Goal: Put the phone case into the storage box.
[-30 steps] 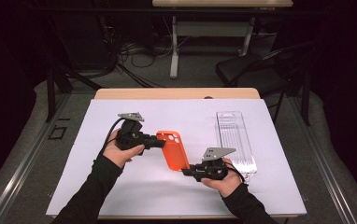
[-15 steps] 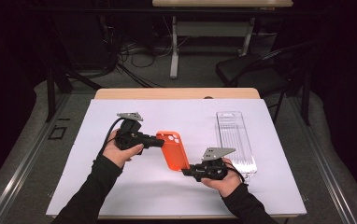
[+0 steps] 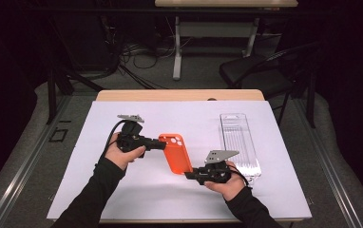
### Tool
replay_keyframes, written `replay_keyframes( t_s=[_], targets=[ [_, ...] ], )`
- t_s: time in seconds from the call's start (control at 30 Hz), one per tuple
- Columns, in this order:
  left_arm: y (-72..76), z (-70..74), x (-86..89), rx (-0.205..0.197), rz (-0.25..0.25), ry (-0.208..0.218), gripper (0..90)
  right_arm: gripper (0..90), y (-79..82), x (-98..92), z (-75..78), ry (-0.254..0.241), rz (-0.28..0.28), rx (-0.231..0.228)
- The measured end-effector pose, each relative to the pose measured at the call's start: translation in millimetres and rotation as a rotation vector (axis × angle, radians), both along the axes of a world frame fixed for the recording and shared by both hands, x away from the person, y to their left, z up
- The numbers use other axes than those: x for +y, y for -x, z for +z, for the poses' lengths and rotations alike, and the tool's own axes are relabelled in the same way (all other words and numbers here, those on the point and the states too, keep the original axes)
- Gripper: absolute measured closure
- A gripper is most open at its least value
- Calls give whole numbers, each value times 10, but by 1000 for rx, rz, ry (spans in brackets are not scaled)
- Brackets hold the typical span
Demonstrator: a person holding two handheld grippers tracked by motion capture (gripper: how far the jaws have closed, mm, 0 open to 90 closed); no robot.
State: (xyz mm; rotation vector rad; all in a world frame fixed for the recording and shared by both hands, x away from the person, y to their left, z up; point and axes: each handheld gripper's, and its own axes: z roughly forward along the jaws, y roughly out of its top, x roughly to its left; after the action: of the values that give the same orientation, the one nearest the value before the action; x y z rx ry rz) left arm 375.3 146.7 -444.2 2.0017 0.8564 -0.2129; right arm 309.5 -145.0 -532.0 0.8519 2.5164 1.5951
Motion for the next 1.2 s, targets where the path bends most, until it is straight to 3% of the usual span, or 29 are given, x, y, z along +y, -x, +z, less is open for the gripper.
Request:
replay_keyframes(
  t_s=[1.2],
  targets=[
    [-41, 13, -24, 32, -12, -21, 851, 794, -2, -9, -17, -10, -9, 36]
  ],
)
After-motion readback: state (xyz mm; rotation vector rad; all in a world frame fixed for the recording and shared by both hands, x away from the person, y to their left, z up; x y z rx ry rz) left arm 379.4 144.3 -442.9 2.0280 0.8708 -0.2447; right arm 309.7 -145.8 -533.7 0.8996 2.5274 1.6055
